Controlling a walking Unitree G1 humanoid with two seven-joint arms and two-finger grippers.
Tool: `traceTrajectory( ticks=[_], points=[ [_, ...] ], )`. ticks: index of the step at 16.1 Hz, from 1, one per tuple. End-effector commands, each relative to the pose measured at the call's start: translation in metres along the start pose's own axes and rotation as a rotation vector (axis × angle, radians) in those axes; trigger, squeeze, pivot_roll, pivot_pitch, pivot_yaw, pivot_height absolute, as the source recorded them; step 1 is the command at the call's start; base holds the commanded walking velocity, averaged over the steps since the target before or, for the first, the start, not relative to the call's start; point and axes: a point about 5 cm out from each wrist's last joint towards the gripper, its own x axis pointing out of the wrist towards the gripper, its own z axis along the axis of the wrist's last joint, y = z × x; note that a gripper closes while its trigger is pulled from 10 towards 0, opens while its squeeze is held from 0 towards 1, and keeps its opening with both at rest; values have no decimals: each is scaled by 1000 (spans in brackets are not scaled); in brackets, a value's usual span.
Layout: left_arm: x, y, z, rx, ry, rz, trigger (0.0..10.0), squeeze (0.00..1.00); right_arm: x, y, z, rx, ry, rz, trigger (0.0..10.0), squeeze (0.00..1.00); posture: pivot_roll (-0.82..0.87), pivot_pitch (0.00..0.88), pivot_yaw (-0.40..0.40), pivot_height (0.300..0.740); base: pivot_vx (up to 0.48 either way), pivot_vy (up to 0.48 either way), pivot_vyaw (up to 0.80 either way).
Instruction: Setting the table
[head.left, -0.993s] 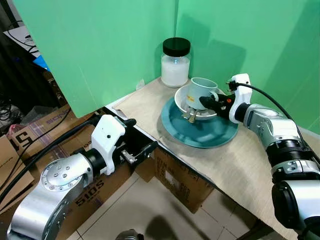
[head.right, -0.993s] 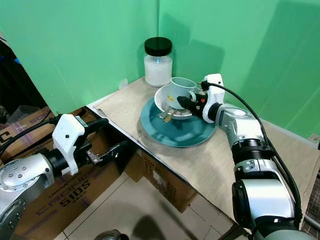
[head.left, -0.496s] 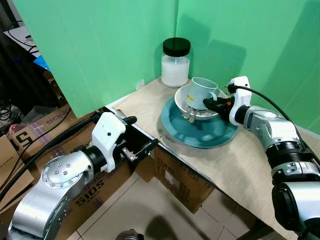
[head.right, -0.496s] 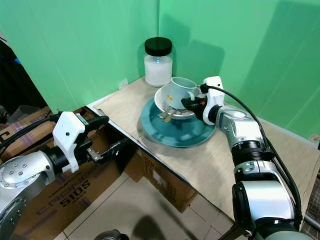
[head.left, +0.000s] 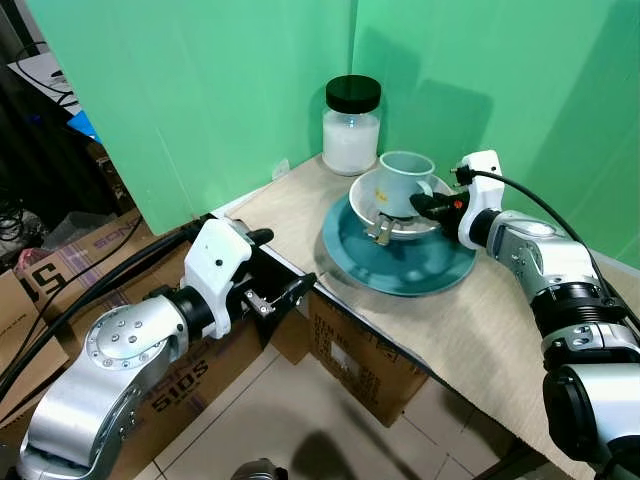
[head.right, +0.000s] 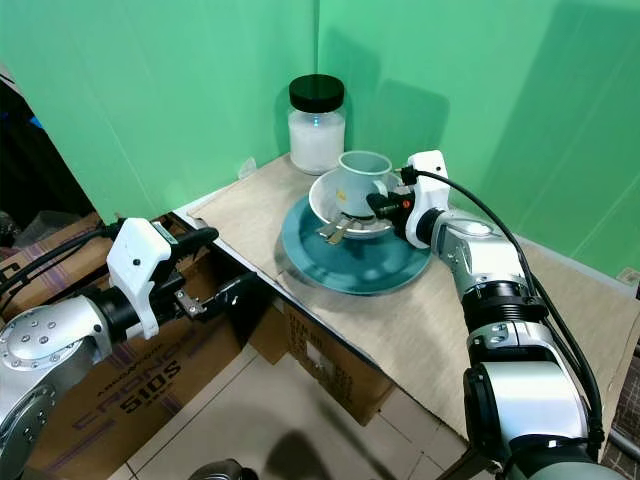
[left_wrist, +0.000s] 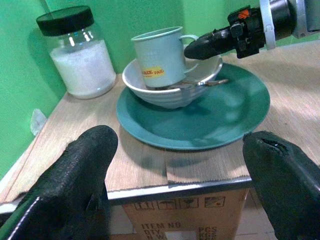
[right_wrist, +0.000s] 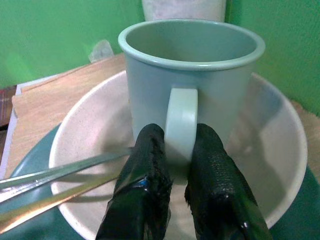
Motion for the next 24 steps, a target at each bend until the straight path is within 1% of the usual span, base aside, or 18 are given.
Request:
traceTrajectory(
  ticks=[1,3,4,5,6,7,8,11,12,13,15,17,18,20,21,22,23,24],
  points=[
    [2,0,0,11,4,-12,10000,1000,-2,0,12,-20,-66,-5,0,0,22,0,64,740,0,0,0],
    [4,1,-1,15,1,-16,10000,1000,-6,1,20,-58,-120,-27,0,0,3,0,78,740,0,0,0],
    [6,2,0,19,-4,-21,10000,1000,-11,1,31,-86,-192,-47,0,0,-9,0,87,740,0,0,0],
    [9,4,1,24,-16,-18,10000,1000,-21,5,46,-110,-302,-55,0,0,-22,0,98,740,0,0,0],
    [11,5,2,26,-23,-13,10000,1000,-29,8,54,-117,-355,-57,0,0,-27,0,101,740,0,0,0],
    [14,7,4,24,-41,9,10000,1000,-47,16,65,-150,-444,-71,0,0,-37,0,100,740,0,0,0],
    [17,8,4,14,-54,51,10000,1000,-61,23,65,-186,-474,-88,10000,0,-38,0,97,740,0,0,0],
    [31,6,7,-11,-98,189,10000,1000,-96,41,57,-200,-531,-163,10000,0,-37,0,77,740,0,0,0],
    [33,7,7,-10,-105,254,10000,969,-106,45,52,-139,-556,-230,10000,0,-28,0,65,740,0,0,0],
    [33,7,7,-15,-110,307,10000,965,-115,49,42,-117,-560,-310,10000,0,-23,0,54,740,0,0,-800],
    [30,3,1,-28,-96,361,10000,953,-127,56,18,-69,-522,-428,10000,0,-29,0,64,740,0,0,-800],
    [30,-3,-10,-58,-71,351,10000,933,-127,62,-1,-86,-425,-493,10000,0,-86,0,105,740,0,0,-800],
    [32,-6,-15,-68,-65,346,10000,922,-129,65,-6,-143,-377,-508,10000,0,-92,0,108,740,0,0,-800],
    [35,-4,-16,-66,-65,379,10000,918,-131,68,-13,-152,-339,-535,10000,0,-70,0,88,740,0,0,-800],
    [27,1,-17,-66,-62,446,10000,918,-126,67,-16,-164,-306,-544,10000,0,-36,0,56,740,0,0,-800],
    [25,2,-17,-67,-59,463,10000,918,-124,67,-15,-162,-303,-543,10000,0,-30,0,50,740,0,0,-800],
    [15,6,-19,-68,-54,523,10000,902,-112,67,-13,-169,-288,-523,10000,0,-2,0,19,740,0,0,-800],
    [12,7,-20,-80,-56,536,10000,867,-109,67,-12,-166,-284,-520,10000,0,2,0,10,740,0,0,-800]
  ],
)
